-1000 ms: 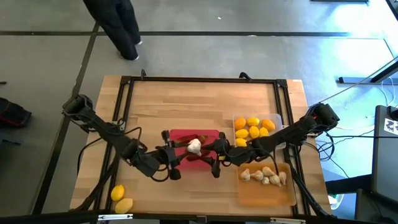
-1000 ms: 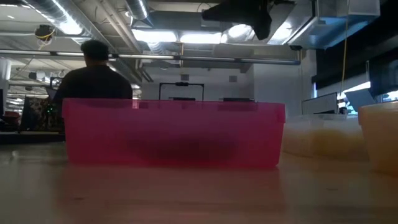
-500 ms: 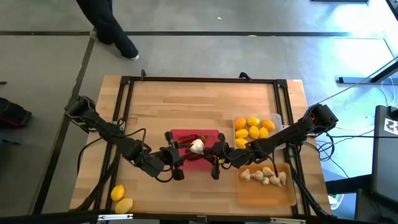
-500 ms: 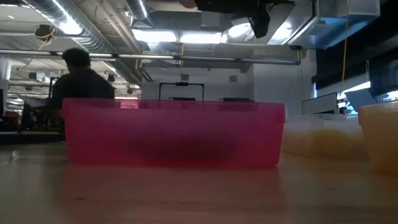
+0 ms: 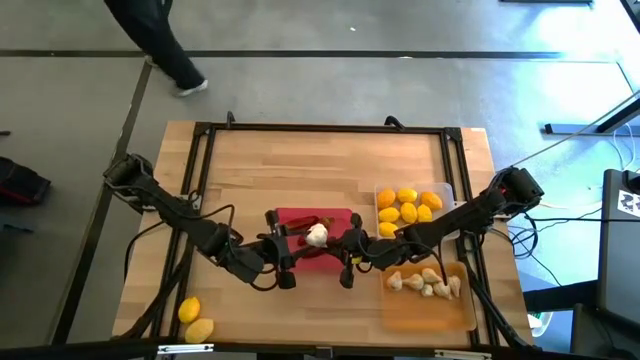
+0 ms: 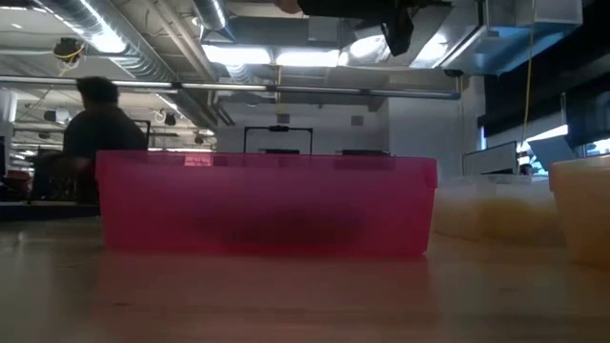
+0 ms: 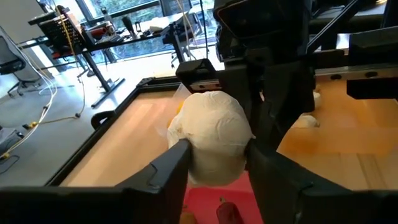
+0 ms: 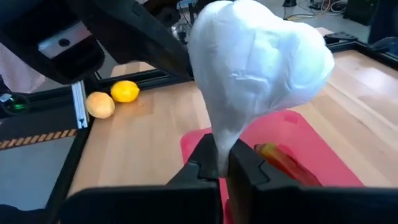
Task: Sort produce into baskets
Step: Put the white garlic into the orange bin
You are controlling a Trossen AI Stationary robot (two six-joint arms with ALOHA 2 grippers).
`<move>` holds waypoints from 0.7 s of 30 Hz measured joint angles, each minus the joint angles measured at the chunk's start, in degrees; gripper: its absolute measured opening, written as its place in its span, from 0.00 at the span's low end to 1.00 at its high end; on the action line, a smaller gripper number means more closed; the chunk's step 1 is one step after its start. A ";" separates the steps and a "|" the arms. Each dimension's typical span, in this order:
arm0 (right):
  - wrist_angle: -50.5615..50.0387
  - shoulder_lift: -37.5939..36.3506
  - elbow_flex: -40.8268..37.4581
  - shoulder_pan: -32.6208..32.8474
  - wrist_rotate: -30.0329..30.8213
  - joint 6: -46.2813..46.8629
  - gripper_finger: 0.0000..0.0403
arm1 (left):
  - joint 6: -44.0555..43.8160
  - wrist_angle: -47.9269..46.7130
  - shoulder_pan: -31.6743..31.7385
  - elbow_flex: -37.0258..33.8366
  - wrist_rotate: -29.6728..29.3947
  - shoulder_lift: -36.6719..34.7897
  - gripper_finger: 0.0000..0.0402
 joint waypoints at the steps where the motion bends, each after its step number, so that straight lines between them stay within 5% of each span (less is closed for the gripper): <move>1: -0.71 -0.24 0.08 0.00 0.10 -0.05 0.02 | 0.05 -0.21 -0.01 0.00 0.16 -0.13 0.40; 9: -23.43 -3.62 6.70 3.30 0.57 0.56 0.03 | 2.56 -3.33 -4.52 0.00 0.14 -3.48 0.51; 21: -56.83 -4.24 16.48 12.59 -2.42 14.74 0.03 | -12.71 -20.16 -8.24 0.00 -0.11 -5.03 0.52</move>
